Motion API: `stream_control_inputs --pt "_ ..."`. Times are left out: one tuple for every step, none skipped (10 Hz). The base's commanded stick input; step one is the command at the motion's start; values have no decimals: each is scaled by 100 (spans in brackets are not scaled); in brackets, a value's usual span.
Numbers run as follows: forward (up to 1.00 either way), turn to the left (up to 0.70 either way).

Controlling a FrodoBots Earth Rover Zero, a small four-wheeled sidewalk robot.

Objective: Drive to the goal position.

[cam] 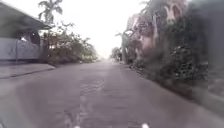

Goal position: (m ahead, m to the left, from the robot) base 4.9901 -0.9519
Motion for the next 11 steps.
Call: stream_control_inputs --pt "100 0" --pt "100 0" --pt "100 0" --pt "100 0" --pt "100 0" --pt "100 0" --pt "100 0" --pt "100 0" --pt "100 0" --pt "100 0" --pt "100 0"
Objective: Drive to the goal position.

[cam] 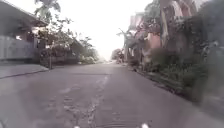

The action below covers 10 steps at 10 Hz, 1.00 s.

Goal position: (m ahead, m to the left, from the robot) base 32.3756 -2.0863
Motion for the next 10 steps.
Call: stream_control_inputs --pt "100 0" --pt "100 0" --pt "100 0" --pt "100 0" --pt "100 0" --pt "100 0" --pt "100 0" --pt "100 0" --pt "100 0" --pt "100 0"
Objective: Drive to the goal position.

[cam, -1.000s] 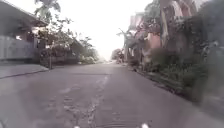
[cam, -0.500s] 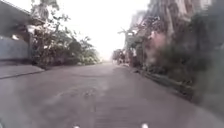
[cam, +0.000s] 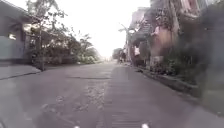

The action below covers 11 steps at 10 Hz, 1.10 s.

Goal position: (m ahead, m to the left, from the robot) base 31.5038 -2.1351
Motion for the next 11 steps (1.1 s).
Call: stream_control_inputs --pt "100 0" --pt "100 -2" --pt "100 -24" --pt "100 -40" --pt "100 -14" --pt "100 0" --pt "100 0" --pt "100 0" --pt "100 0" --pt "100 0" --pt "100 0"
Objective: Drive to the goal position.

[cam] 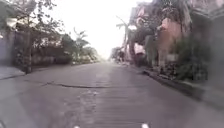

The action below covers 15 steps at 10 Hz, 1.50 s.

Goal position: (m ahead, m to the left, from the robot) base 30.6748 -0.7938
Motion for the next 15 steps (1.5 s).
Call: stream_control_inputs --pt "100 0" --pt "100 0" --pt "100 0" --pt "100 0" --pt "100 0" --pt "100 0" --pt "100 0" --pt "100 -38" --pt "100 -40" --pt "100 -31" --pt "100 -14" --pt "100 0" --pt "100 0" --pt "100 0" --pt "100 0"
